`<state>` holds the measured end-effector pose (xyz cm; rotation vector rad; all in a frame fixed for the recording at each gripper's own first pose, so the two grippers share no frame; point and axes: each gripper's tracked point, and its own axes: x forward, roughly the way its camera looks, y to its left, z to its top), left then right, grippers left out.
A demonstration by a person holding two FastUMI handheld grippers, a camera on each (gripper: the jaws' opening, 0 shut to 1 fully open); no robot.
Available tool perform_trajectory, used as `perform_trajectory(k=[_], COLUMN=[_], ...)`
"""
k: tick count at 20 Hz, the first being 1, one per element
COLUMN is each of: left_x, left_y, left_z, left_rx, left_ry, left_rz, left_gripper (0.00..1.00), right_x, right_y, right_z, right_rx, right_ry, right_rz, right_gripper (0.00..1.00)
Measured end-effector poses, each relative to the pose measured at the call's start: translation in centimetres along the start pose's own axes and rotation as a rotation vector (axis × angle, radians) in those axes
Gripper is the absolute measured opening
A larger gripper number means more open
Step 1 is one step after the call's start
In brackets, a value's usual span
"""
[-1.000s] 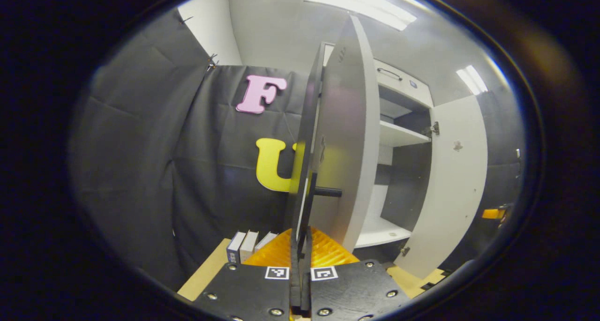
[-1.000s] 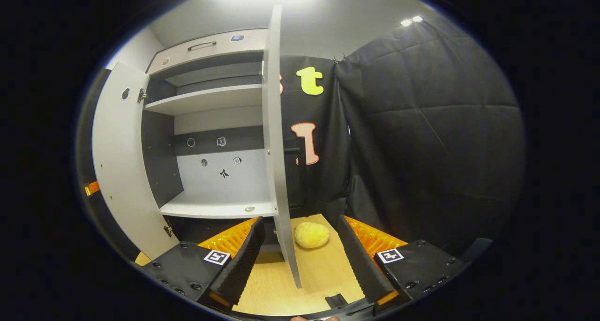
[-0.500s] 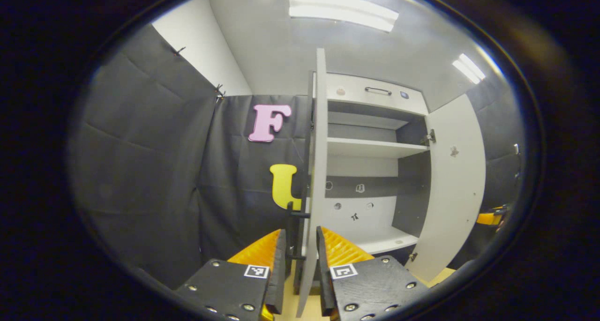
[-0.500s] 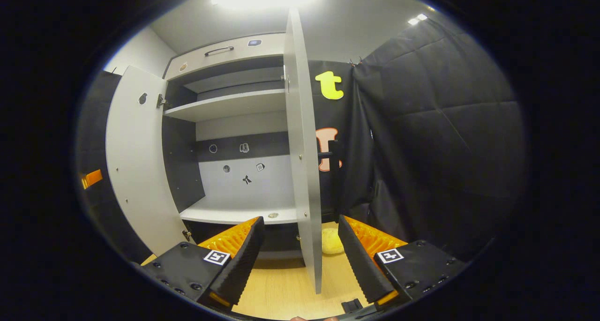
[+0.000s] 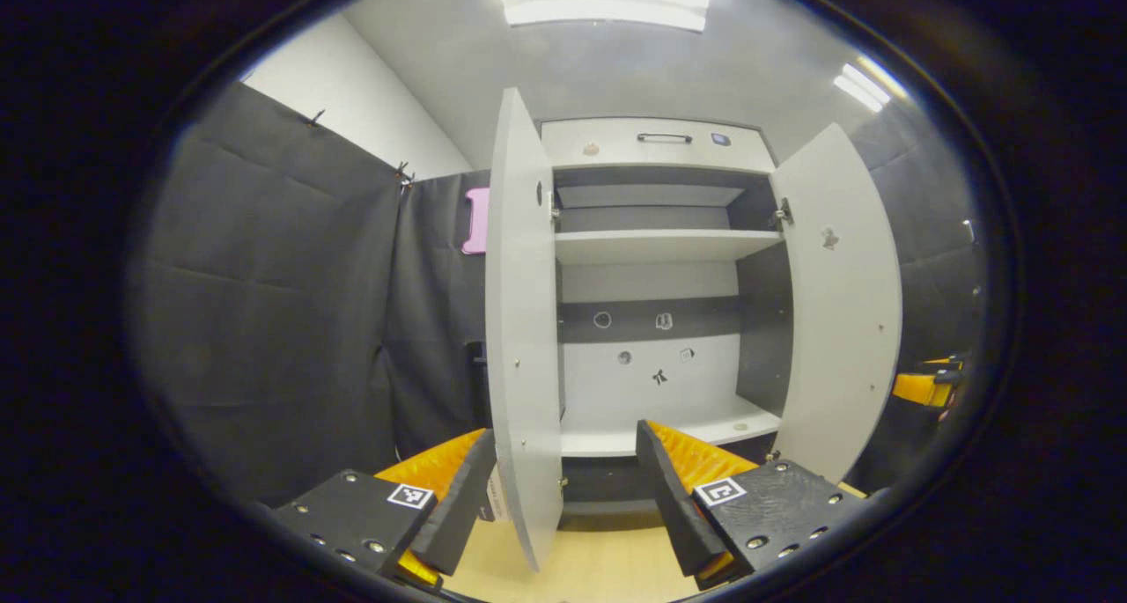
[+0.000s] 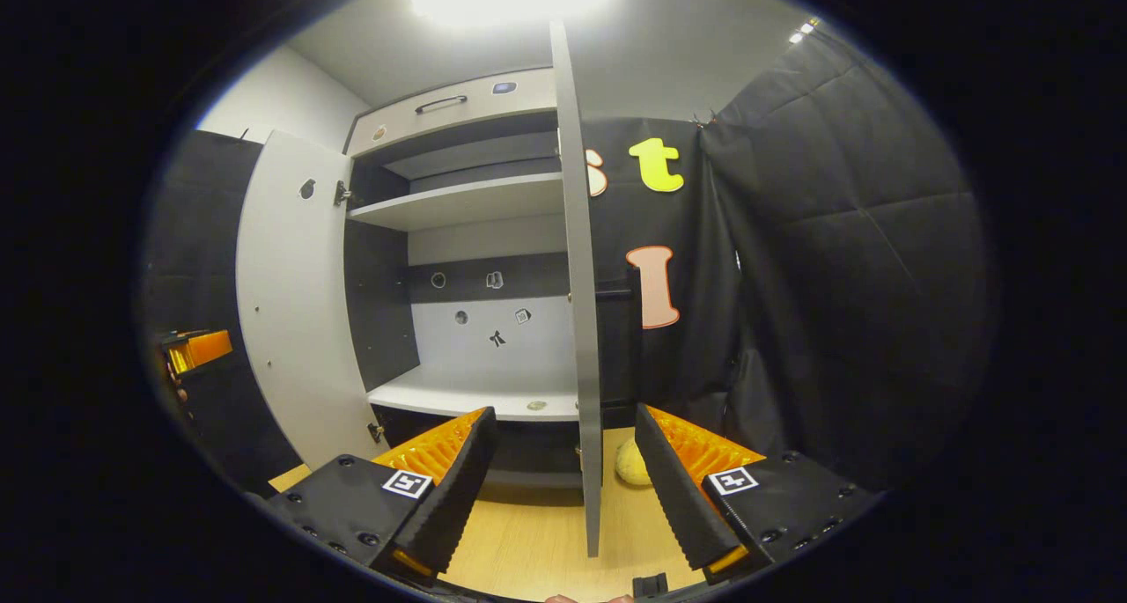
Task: Open the right door of the double-door shoe cabinet with the right hand, and open the left door with the left hand.
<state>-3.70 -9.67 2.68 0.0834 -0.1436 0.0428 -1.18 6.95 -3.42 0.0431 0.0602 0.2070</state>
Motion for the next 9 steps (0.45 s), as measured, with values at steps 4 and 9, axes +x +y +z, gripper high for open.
perform_trajectory(k=[4, 9], left_x=[-0.9, -2.0], left_y=[-1.3, -3.4], left_z=[1.1, 1.7], left_rx=[-0.029, 0.017], left_ry=[-0.019, -0.019], left_rz=[0.025, 0.013], left_gripper=[0.92, 0.92], right_x=[-1.5, -2.9], right_y=[-1.1, -3.9], right_z=[-0.4, 1.0], right_rx=[0.047, 0.081], right_ry=[0.004, -0.027], right_rz=[0.036, -0.005], right_gripper=[0.98, 0.98])
